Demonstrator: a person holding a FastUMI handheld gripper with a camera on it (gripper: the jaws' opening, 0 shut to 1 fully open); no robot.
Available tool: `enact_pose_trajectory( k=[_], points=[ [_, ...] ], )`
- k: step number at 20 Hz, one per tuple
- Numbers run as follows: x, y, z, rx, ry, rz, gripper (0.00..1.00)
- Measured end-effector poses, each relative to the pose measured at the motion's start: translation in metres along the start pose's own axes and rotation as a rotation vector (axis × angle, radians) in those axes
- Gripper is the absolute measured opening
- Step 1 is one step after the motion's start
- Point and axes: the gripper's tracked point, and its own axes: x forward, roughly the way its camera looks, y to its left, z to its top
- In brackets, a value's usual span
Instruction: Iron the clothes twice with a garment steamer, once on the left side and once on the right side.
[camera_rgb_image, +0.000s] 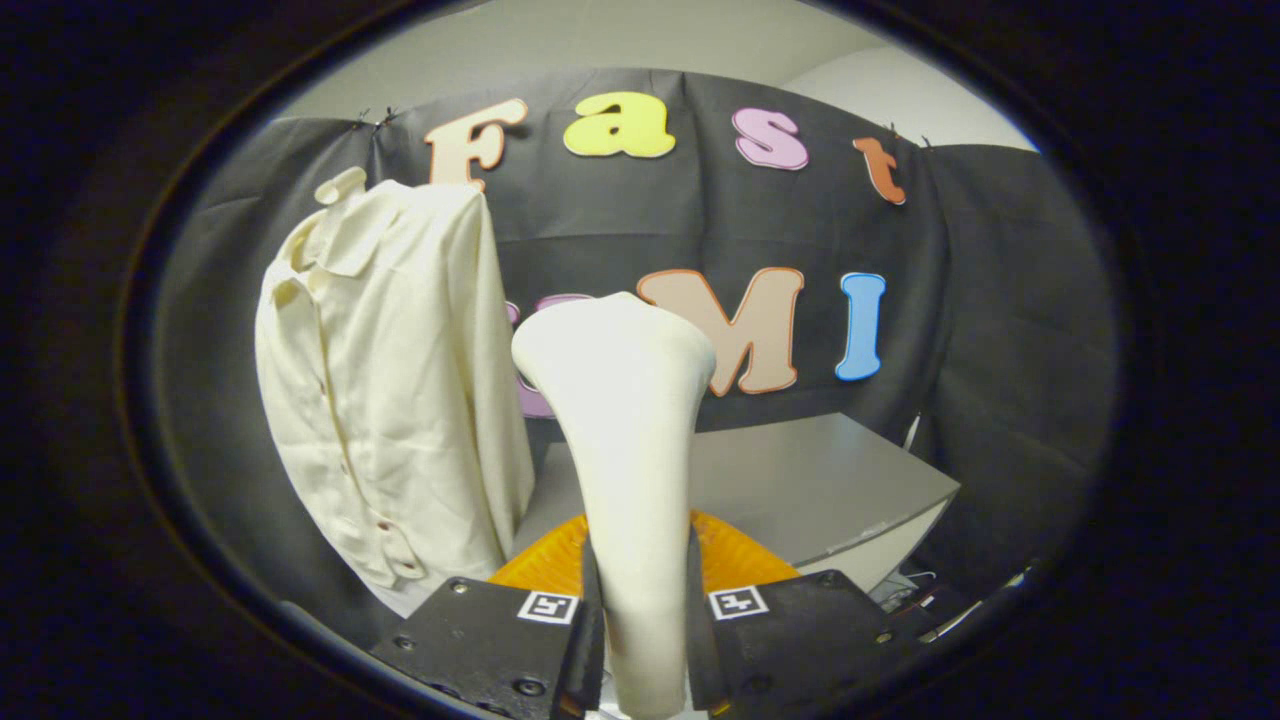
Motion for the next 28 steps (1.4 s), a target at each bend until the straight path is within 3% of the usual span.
enact_pose_trajectory(
  k=[7, 13, 20, 28],
  points=[
    [-0.058, 0.085, 0.002, -0.053, -0.058, 0.024, 0.33],
    [-0.077, 0.175, -0.003, -0.054, -0.099, 0.079, 0.33],
    [-0.069, 0.267, 0.002, 0.011, -0.163, 0.14, 0.33],
    [-0.029, 0.354, 0.0, -0.03, -0.209, 0.141, 0.32]
  ],
)
